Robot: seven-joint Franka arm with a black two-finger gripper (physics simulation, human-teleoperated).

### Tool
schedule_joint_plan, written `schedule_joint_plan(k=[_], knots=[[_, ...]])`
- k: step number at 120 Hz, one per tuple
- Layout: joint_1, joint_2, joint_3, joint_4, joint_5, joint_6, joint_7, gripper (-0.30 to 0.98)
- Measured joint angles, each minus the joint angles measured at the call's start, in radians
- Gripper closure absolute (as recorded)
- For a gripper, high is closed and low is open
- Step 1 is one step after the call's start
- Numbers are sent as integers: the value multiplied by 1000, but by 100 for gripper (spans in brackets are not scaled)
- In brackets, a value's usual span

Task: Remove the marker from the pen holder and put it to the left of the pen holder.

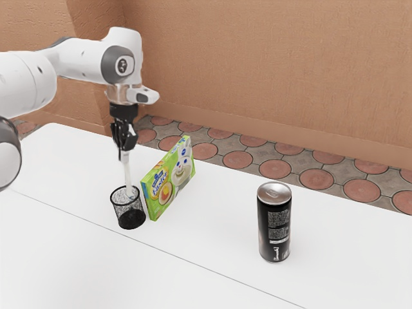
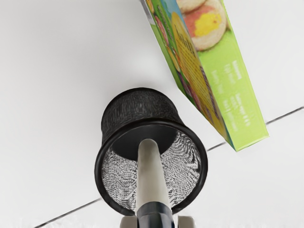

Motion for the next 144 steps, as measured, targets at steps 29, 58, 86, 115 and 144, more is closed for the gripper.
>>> schedule_joint_plan(k=[29,58,86,115,144], knots=[[62,-159,8,7,90,-238,14,78],[99,154,111,24,198,-451,24,79],[115,325,114,74,206,-486,32,79],[121,396,114,117,207,-453,40,79],[126,439,111,160,205,-397,45,78]])
